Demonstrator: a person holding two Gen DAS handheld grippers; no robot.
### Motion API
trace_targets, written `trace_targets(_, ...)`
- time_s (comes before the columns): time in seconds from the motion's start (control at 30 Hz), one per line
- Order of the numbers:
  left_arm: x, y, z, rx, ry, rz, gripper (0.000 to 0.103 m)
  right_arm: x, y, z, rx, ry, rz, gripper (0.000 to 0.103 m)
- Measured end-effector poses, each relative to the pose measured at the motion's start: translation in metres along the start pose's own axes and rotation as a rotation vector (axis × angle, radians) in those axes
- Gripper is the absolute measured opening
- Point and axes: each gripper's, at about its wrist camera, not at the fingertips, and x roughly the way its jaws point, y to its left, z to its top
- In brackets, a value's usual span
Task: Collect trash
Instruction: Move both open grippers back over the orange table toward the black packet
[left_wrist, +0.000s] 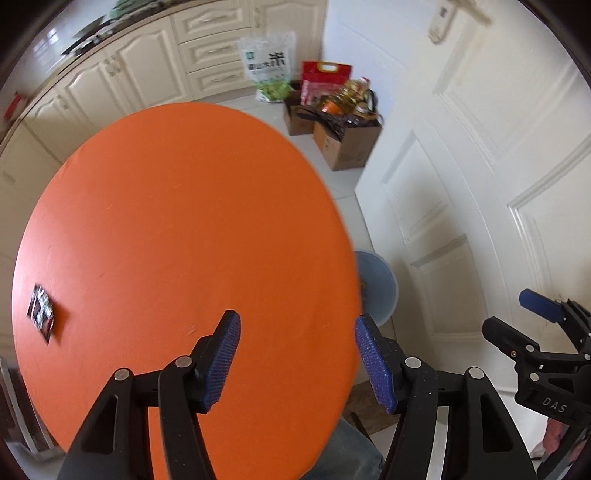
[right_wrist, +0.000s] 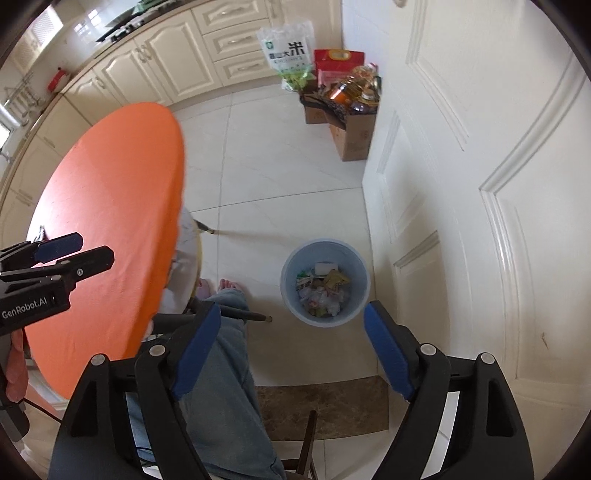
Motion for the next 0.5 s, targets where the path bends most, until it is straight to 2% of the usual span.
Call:
trace_targets(0.2,-0.037,0.058,-0.047,-0.129,-0.066,0.048,0.062,-0.018,0.058,-0.004,-0.101,-0.046,0.036,0.086)
trace_targets(0.27,-0.049,0.078,-0.062,-0.166,-0.091,0.073,0.069,-0.024,0.082,-0.004,-0.145,-0.077,0.035,0.087)
trace_targets(0.5,-0.079,0.145,-0.116,-0.336,-0.119,0.139,0.069,-0.028,0.174,-0.001,-0.297,-0.117,0.123,0.091)
